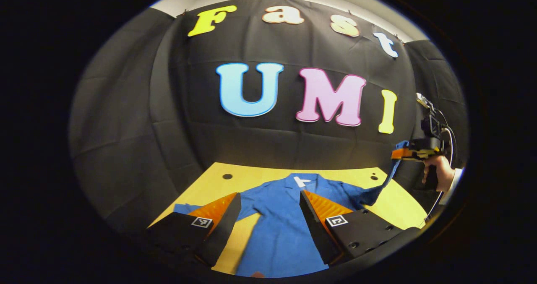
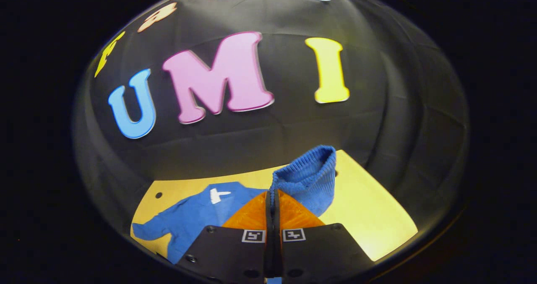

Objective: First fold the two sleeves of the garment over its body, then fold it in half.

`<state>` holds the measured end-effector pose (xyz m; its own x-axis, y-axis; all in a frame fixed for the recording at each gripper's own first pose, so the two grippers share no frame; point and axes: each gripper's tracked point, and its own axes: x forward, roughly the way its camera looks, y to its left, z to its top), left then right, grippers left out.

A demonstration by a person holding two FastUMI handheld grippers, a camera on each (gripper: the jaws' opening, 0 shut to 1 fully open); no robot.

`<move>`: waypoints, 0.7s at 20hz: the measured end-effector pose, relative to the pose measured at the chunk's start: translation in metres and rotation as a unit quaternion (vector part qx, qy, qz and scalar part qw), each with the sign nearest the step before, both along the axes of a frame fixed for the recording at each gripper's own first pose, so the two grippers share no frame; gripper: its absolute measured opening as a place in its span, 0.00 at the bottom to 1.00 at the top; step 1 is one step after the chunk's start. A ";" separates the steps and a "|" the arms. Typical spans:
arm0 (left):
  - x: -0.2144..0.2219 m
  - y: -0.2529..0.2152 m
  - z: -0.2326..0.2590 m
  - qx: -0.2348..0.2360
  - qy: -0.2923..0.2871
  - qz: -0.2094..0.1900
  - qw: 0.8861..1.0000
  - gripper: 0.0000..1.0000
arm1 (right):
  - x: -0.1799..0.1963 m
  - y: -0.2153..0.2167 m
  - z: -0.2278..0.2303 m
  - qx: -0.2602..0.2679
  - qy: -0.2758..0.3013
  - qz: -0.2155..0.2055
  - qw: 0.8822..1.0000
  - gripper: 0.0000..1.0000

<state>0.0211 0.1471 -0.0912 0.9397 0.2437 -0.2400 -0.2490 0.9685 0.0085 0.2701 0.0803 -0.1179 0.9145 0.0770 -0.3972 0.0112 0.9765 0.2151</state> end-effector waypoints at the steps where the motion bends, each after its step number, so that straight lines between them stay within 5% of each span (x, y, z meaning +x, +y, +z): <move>1: -0.007 0.019 -0.002 -0.002 0.000 0.012 1.000 0.80 | 0.008 0.032 0.002 0.004 -0.001 0.017 1.000 0.01; 8: -0.065 0.119 -0.032 -0.012 0.030 0.103 0.994 0.80 | 0.035 0.243 -0.094 0.024 0.066 0.132 0.989 0.00; 14: -0.106 0.163 -0.063 -0.013 0.081 0.158 0.984 0.80 | 0.042 0.313 -0.205 0.085 0.194 0.131 0.969 0.01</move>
